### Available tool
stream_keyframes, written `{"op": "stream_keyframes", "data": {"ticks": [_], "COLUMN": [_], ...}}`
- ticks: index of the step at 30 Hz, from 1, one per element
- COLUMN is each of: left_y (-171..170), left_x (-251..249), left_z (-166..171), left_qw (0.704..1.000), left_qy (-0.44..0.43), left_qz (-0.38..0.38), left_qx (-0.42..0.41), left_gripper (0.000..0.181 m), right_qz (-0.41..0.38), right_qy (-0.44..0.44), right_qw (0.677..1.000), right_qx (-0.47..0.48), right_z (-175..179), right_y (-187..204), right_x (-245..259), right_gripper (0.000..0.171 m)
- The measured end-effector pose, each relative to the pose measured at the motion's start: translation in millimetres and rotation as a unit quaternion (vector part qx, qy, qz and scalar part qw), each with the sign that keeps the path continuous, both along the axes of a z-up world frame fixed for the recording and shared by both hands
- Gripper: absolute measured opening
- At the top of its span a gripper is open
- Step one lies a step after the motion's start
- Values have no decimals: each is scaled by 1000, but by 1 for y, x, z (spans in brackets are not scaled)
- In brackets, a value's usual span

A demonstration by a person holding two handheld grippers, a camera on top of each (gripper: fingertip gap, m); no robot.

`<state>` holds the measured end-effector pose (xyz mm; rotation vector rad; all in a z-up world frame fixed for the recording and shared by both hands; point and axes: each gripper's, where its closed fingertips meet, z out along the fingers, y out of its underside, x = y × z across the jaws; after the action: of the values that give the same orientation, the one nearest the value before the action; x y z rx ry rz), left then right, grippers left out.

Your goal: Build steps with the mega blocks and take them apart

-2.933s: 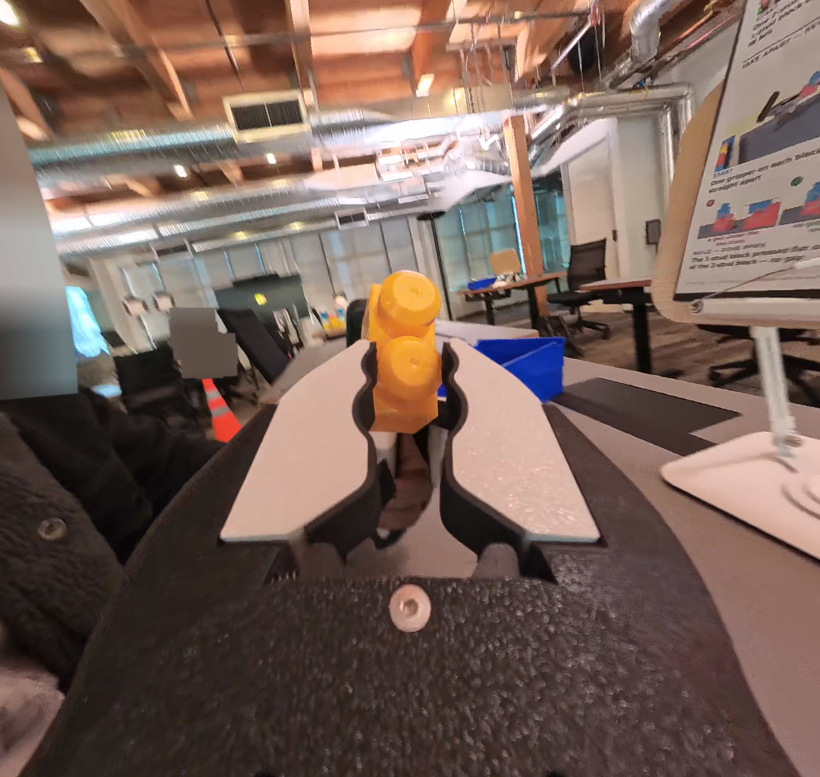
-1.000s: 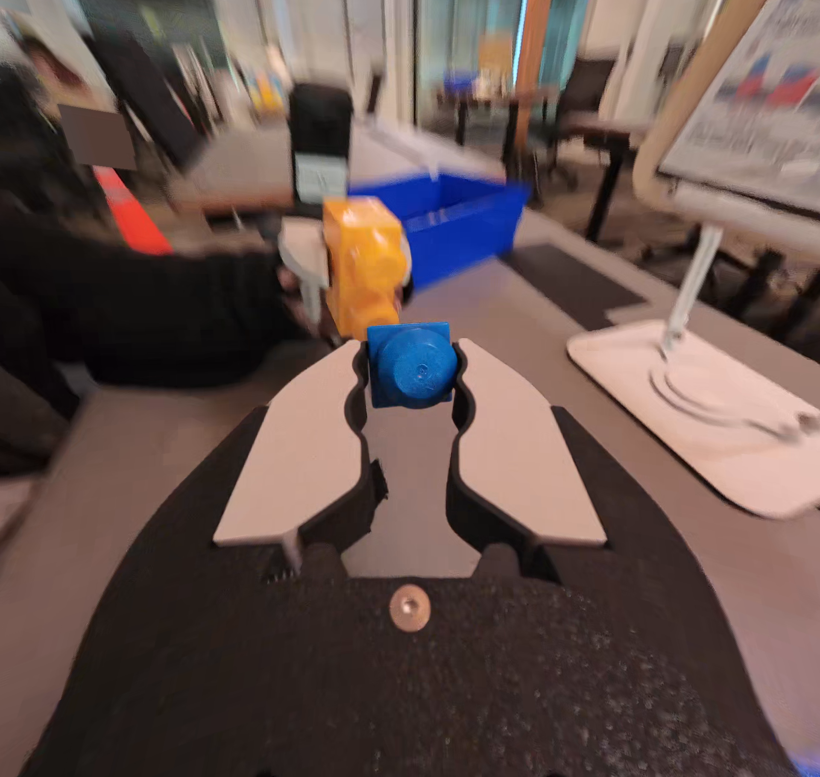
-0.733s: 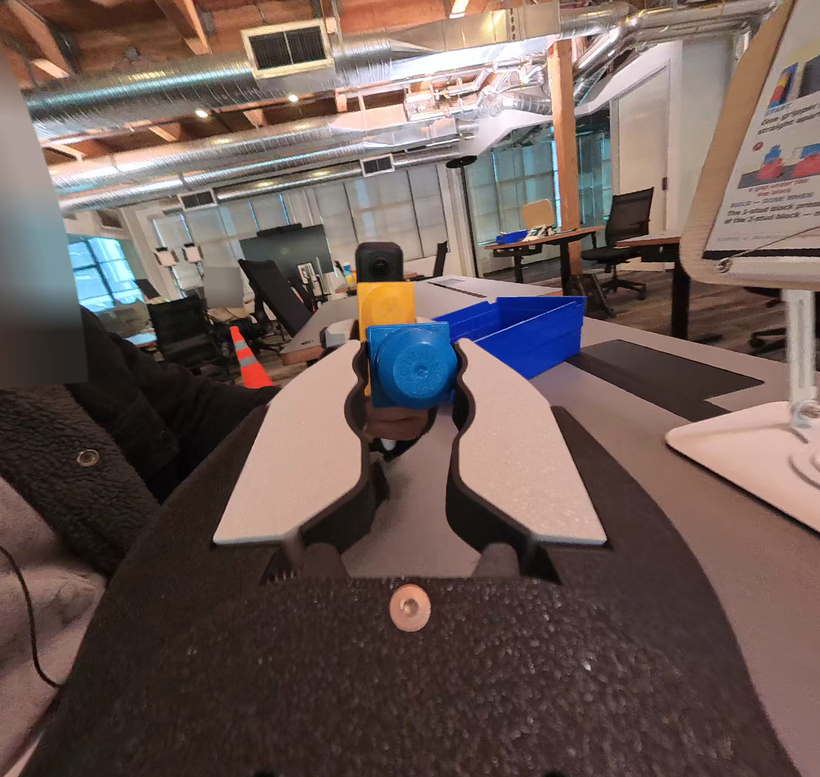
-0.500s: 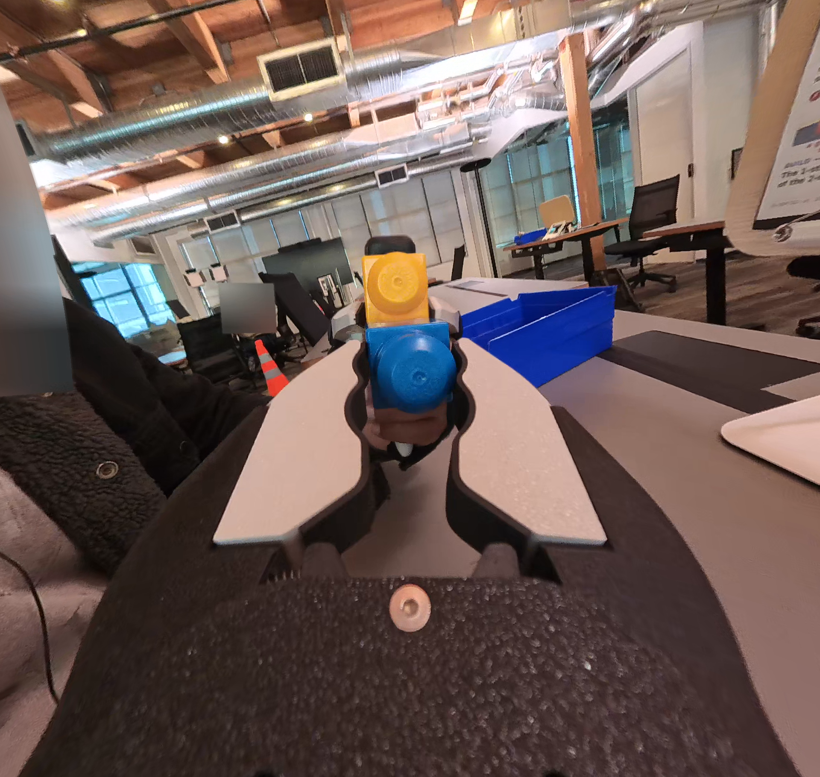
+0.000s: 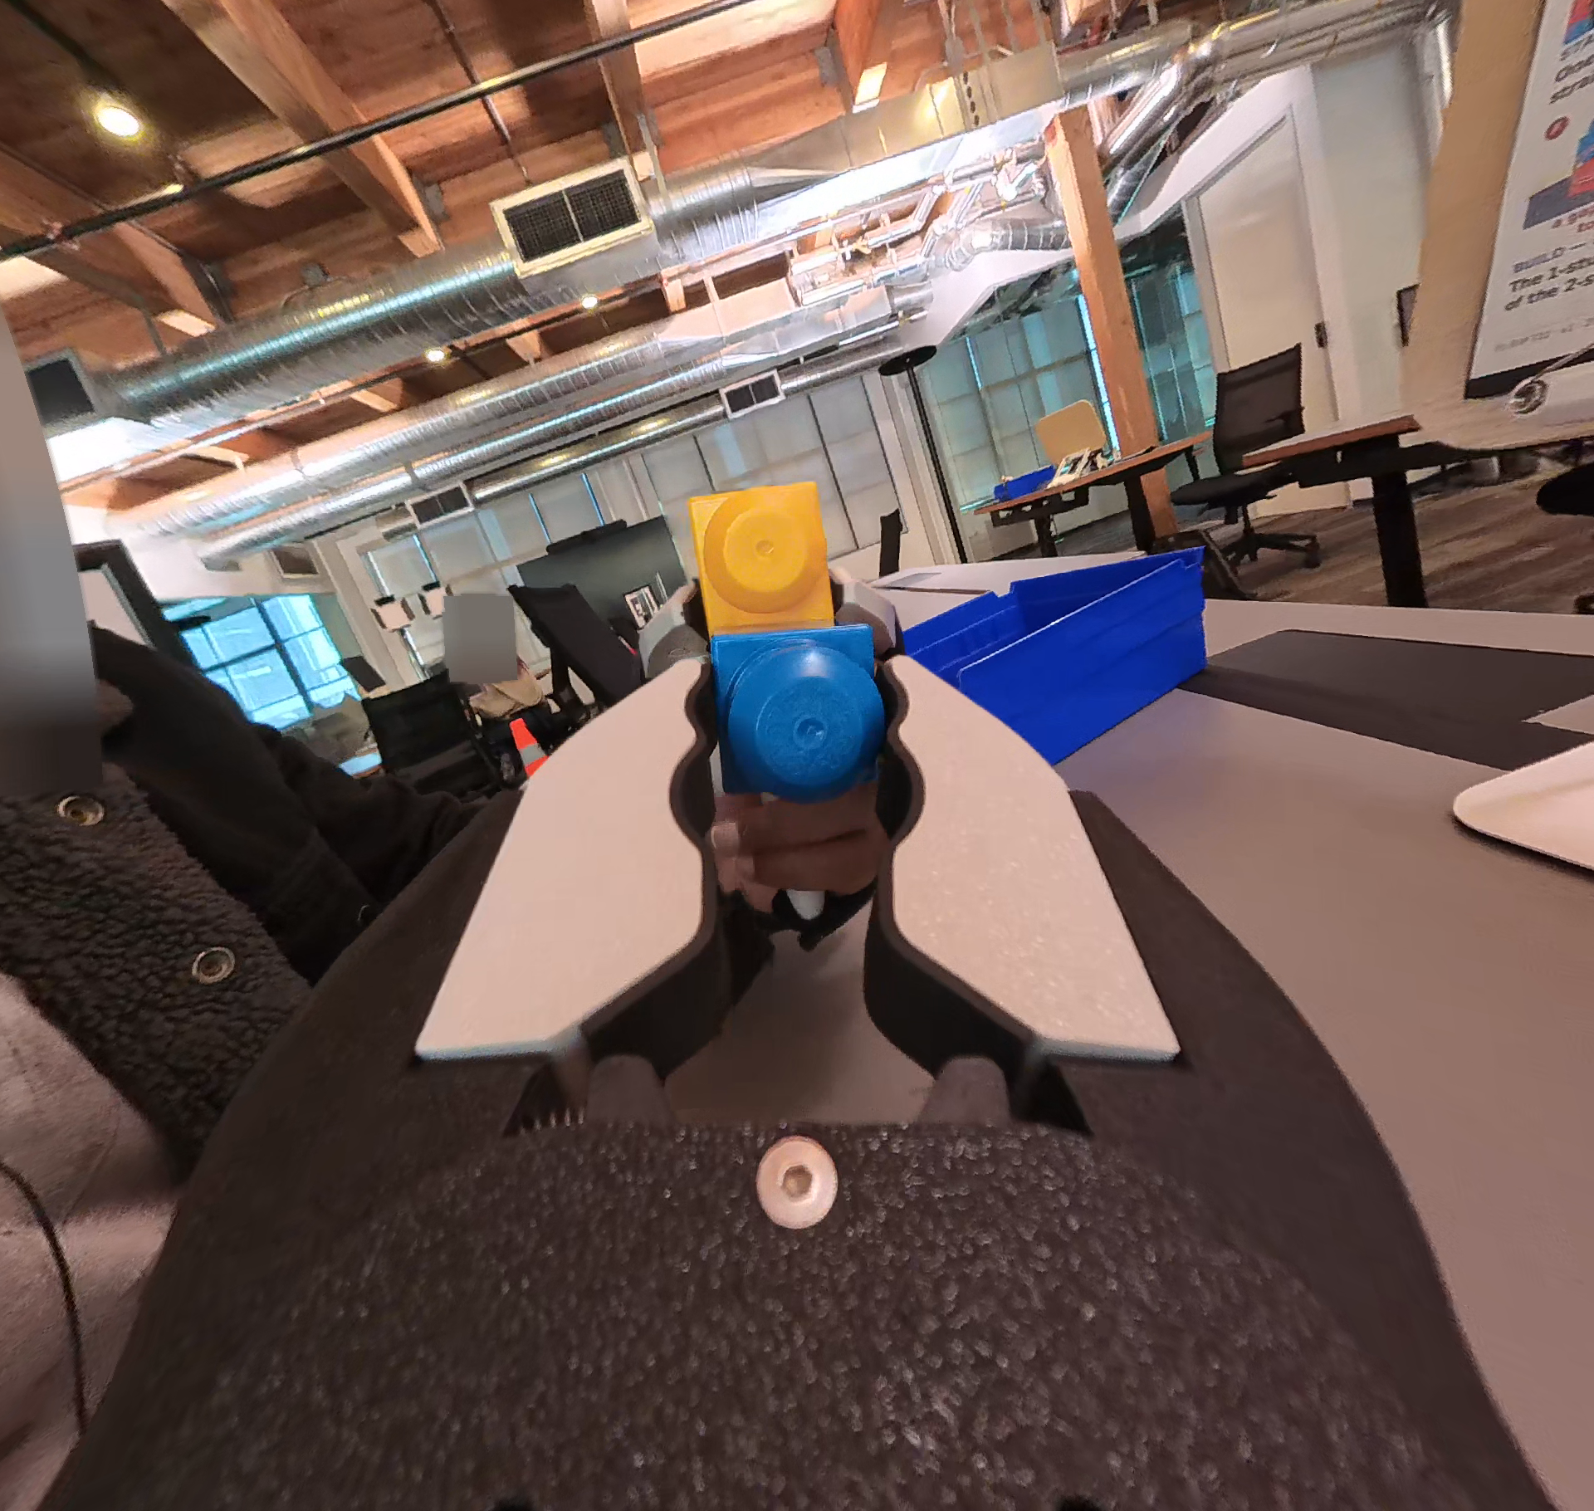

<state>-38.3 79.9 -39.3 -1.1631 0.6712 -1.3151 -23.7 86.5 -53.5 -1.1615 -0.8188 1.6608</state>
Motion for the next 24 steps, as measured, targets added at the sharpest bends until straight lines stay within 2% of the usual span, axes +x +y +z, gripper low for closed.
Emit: {"op": "stream_keyframes", "data": {"ticks": [5,15,24], "left_y": [1,-2,-1], "left_x": [-1,1,1], "left_z": [3,5,5], "left_qw": [999,999,999], "left_qy": [-34,-43,-35], "left_qz": [2,-4,-2], "left_qx": [-14,-8,-7], "left_gripper": [39,39,38], "right_qz": [-44,-43,-31], "right_qy": [19,19,4], "right_qw": [999,998,999], "right_qx": [13,51,44], "right_z": [5,6,6], "right_y": [1,-2,-1], "right_x": [1,3,3], "right_gripper": [35,35,35]}}
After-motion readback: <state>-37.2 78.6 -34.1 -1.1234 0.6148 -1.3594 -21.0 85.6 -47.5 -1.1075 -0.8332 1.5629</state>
